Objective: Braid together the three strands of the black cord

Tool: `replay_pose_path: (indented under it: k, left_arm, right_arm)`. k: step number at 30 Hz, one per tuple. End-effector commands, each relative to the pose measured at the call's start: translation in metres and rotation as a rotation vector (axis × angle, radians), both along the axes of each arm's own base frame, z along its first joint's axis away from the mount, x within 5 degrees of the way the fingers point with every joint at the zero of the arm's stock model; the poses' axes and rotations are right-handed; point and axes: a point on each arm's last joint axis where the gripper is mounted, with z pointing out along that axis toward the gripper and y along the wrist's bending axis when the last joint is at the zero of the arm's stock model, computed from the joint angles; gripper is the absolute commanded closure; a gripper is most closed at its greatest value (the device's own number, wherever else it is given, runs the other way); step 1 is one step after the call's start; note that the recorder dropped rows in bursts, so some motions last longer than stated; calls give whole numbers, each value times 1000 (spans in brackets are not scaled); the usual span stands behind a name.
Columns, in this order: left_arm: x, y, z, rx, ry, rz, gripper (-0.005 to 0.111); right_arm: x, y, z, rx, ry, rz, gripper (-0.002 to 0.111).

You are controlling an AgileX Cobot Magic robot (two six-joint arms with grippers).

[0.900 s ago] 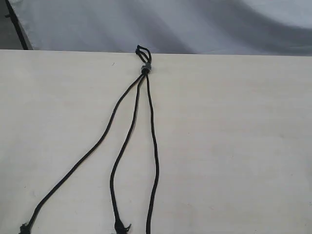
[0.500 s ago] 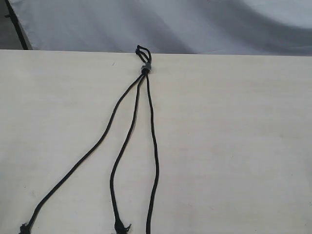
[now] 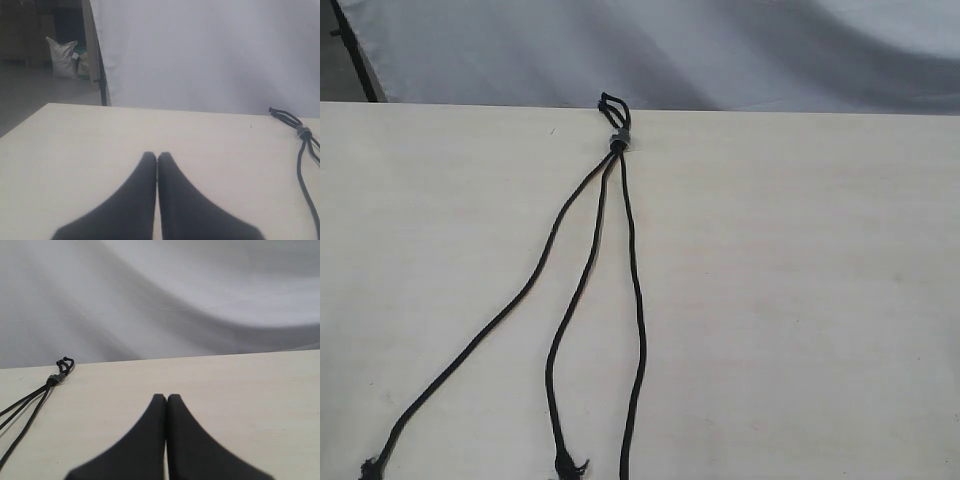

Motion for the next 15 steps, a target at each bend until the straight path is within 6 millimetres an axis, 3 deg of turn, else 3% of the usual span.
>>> replay_pose_path:
  k: [1,9,15]
  left_arm:
    - [0,0,1,-3,-17,4,105]
    - [0,0,1,-3,-17,4,105]
    - [0,0,1,-3,-17,4,105]
  right_arm:
    - [0,0,0,0,-5,-6,109]
    - [0,-1,11,40,-130,-15,109]
    - [-2,-5,21,384,-233,-34,109]
